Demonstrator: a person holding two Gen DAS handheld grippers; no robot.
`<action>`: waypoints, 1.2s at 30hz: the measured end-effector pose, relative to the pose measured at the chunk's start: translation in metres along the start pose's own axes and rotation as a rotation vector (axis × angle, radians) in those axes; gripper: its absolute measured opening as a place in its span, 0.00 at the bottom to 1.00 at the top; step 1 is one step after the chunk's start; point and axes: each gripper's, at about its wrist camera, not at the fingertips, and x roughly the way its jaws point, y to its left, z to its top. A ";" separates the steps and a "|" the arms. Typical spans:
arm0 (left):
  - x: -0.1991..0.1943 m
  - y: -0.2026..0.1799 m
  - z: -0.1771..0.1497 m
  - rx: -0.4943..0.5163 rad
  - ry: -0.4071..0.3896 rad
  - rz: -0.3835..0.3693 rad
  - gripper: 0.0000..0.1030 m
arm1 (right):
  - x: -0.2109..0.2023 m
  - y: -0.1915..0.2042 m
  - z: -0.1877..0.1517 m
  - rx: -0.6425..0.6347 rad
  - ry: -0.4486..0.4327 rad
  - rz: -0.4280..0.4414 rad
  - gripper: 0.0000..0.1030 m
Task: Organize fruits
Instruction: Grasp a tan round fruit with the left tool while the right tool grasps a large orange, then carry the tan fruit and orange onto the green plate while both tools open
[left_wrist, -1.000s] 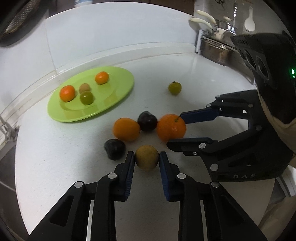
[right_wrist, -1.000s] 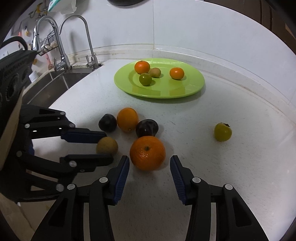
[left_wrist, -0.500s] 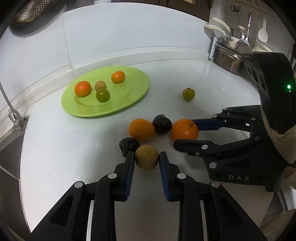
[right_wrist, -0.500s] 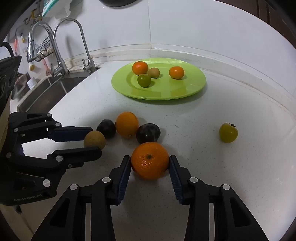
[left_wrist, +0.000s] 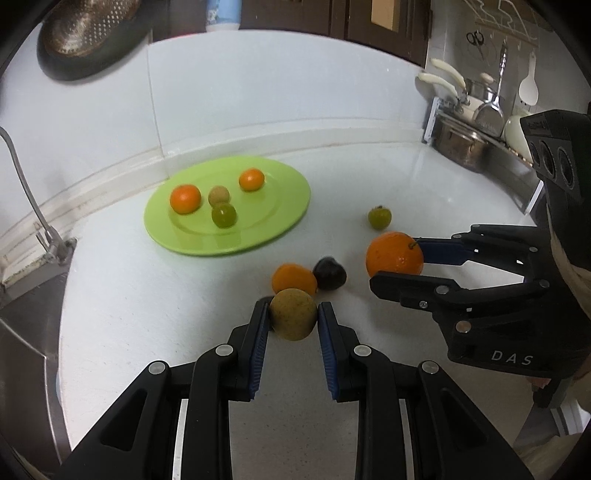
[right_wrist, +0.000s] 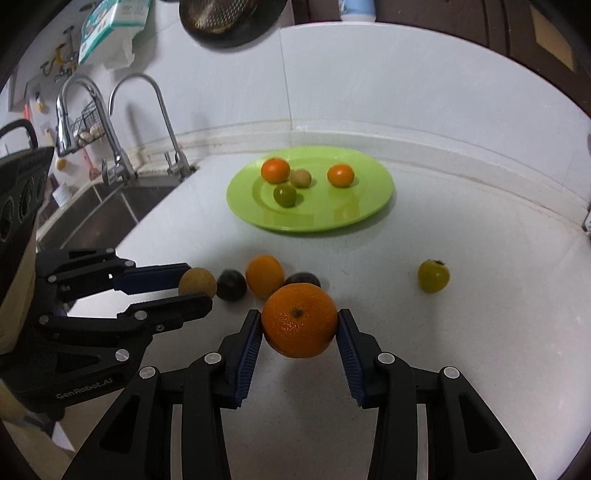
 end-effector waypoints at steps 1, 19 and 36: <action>-0.002 0.000 0.001 0.000 -0.006 0.002 0.27 | -0.003 0.001 0.002 0.003 -0.010 -0.003 0.41; -0.033 0.018 0.044 -0.010 -0.135 0.069 0.27 | -0.035 0.009 0.043 0.030 -0.162 0.009 0.41; -0.004 0.051 0.101 -0.029 -0.139 0.099 0.27 | -0.008 -0.005 0.105 0.018 -0.190 0.022 0.41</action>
